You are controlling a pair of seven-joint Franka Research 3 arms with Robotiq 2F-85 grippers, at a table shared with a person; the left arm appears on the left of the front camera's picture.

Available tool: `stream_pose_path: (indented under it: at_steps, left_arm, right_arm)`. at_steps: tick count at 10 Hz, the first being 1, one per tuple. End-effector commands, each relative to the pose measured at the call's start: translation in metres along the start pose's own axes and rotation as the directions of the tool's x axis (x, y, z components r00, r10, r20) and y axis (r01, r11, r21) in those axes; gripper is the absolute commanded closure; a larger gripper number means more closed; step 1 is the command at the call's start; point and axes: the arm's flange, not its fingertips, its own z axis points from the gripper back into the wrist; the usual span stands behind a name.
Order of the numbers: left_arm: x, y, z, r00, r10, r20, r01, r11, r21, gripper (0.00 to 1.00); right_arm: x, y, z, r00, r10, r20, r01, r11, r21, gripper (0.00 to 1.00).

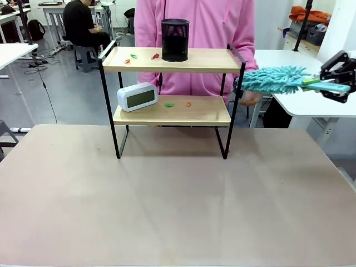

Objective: Clean the shelf.
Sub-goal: Pick up the Duster from the human.

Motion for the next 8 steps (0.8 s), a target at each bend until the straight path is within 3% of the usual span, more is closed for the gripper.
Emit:
stream_pose_path:
  at_steps: [1, 3, 4, 6, 7, 8]
  left_arm:
    - [0.001, 0.000, -0.001, 1.000, -0.020, 0.013, 0.020, 1.000, -0.012, 0.00]
    - [0.001, 0.000, -0.001, 1.000, -0.020, 0.013, 0.020, 1.000, -0.012, 0.00]
    - [0.001, 0.000, -0.001, 1.000, -0.020, 0.013, 0.020, 1.000, -0.012, 0.00]
    - [0.001, 0.000, -0.001, 1.000, -0.020, 0.013, 0.020, 1.000, -0.012, 0.00]
    - [0.001, 0.000, -0.001, 1.000, -0.020, 0.013, 0.020, 1.000, -0.012, 0.00]
    - [0.001, 0.000, -0.001, 1.000, -0.020, 0.013, 0.020, 1.000, -0.012, 0.00]
  right_arm:
    - [-0.040, 0.005, 0.064, 0.980, 0.196, -0.031, -0.197, 0.980, -0.020, 1.00]
    - [-0.105, -0.007, 0.127, 0.926, 0.375, -0.035, -0.376, 0.924, -0.072, 1.00]
    - [-0.137, -0.024, 0.145, 0.881, 0.466, -0.078, -0.472, 0.876, -0.094, 1.00]
    - [-0.166, -0.059, 0.158, 0.798, 0.589, -0.128, -0.603, 0.776, -0.185, 1.00]
    - [-0.173, -0.074, 0.162, 0.746, 0.625, -0.231, -0.659, 0.742, -0.121, 1.00]
    - [-0.174, -0.090, 0.159, 0.727, 0.624, -0.285, -0.673, 0.730, -0.118, 1.00]
